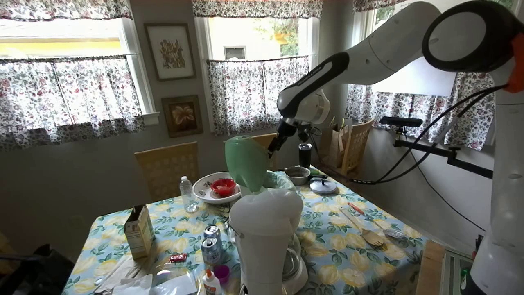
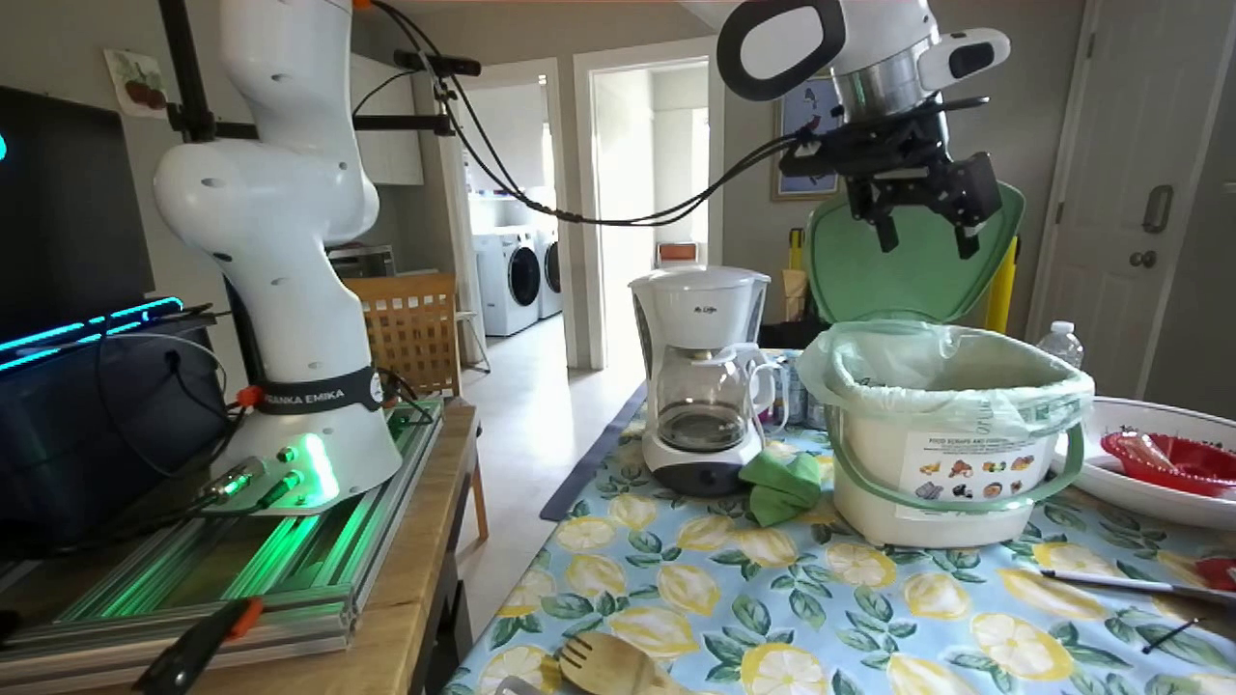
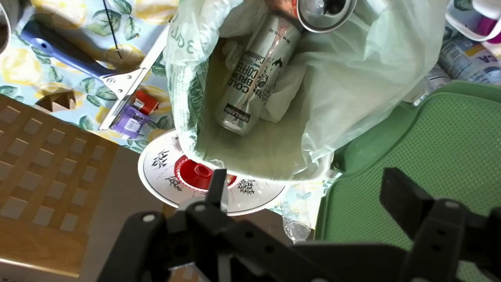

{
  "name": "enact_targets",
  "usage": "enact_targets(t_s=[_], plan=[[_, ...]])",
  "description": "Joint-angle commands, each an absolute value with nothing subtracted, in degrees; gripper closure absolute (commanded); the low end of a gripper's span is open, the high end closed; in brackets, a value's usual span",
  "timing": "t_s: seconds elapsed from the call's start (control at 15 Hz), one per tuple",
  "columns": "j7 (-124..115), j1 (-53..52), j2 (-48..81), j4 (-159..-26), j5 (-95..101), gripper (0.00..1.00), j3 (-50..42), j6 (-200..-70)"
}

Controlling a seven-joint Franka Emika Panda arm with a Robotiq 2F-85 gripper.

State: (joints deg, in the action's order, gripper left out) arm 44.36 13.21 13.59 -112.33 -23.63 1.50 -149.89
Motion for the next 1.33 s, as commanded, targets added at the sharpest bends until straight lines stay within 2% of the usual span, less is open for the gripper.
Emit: enact_targets(t_s=[0.0, 0.33, 0.6, 1.13, 1.27], plan=[[37.6, 11.7, 9.8, -115.8, -20.7, 0.0, -0.2, -152.4], [18.6, 9.2, 5.4, -121.2, -11.9, 0.0, -3.7, -156.8], [5.5, 7.9, 2.0, -123.8, -4.0, 0.0, -5.4, -153.1], [-0.7, 7.3, -3.4, -126.8, -3.8, 0.0, -4.9, -148.6], [1.4, 7.3, -0.9, -124.6, -5.1, 0.0, -5.1, -149.7]])
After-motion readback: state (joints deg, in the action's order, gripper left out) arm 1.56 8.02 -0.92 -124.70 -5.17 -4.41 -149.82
